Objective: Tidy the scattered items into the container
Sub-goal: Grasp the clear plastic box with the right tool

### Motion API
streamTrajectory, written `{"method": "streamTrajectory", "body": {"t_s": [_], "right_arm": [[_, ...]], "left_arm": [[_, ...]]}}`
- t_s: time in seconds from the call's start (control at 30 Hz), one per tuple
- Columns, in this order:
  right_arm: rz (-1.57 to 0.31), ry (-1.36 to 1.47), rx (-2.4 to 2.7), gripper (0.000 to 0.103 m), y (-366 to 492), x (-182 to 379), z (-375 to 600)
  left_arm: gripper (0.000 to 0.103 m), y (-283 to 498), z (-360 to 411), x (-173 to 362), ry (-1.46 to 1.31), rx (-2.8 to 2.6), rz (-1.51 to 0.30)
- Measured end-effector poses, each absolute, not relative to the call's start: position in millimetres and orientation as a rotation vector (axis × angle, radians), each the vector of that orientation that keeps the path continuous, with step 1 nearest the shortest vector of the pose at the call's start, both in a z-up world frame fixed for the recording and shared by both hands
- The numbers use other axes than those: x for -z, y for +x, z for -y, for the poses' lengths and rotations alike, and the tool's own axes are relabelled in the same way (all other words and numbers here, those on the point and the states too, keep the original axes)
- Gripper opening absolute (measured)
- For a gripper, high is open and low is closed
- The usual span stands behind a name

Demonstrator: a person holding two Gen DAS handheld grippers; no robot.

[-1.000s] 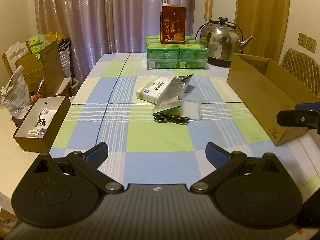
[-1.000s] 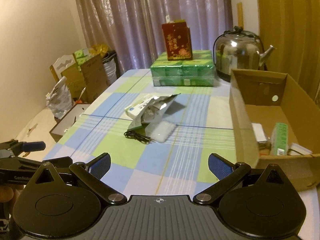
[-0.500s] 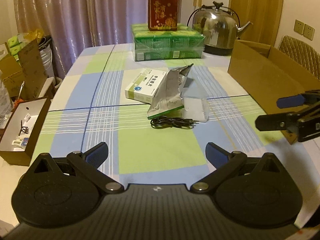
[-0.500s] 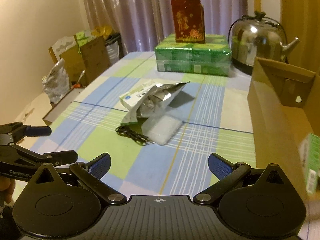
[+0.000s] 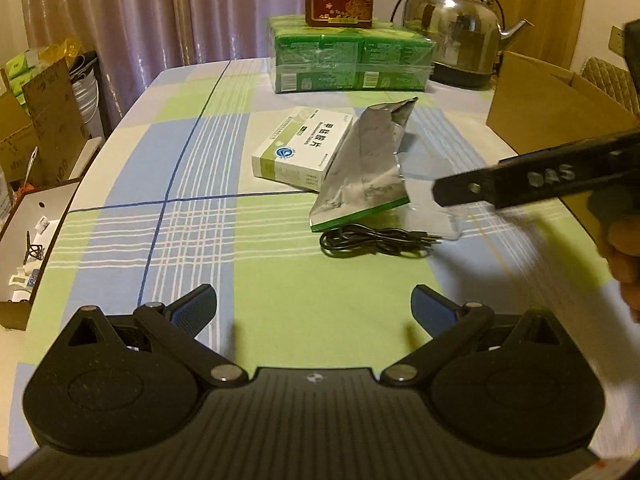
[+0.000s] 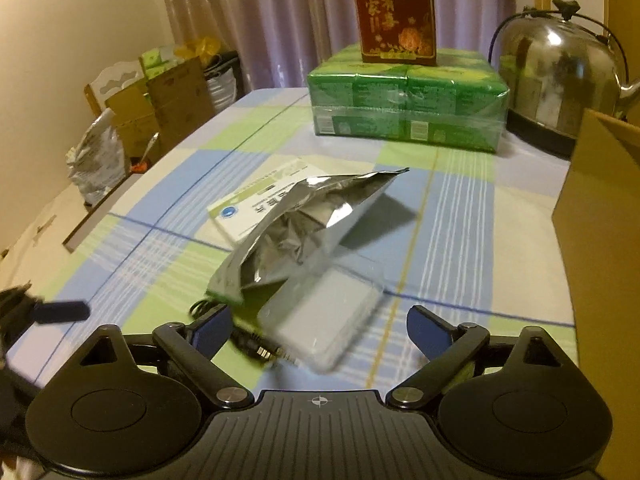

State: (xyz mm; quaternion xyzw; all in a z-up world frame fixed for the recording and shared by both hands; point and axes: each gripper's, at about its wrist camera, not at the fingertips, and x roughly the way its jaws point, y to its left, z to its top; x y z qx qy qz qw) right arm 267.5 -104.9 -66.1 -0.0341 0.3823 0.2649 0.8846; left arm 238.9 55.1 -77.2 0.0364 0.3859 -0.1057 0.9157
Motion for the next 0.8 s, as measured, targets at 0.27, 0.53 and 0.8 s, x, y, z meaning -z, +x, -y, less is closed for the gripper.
{"method": "streamTrajectory", "body": {"t_s": [0.27,0.53,0.8], "right_arm": [[-0.830,-0.038,-0.520,0.080,287.6,89.5,91.1],[-0.844,-0.114,-0.550,0.062,289.0,96.0,87.0],[-0.913,-0.253,-0.775,0.056,260.2,92.3,92.1]], "left_arm": [[0.102,246.5,-57.1,86.7,0.029,0.203,-0.794],[0.102,250.2,-57.4,93.1,0.021,0.210,-0.800],[0.102,239.2,-67.7,92.8,-0.019,0.191,-0.801]]}}
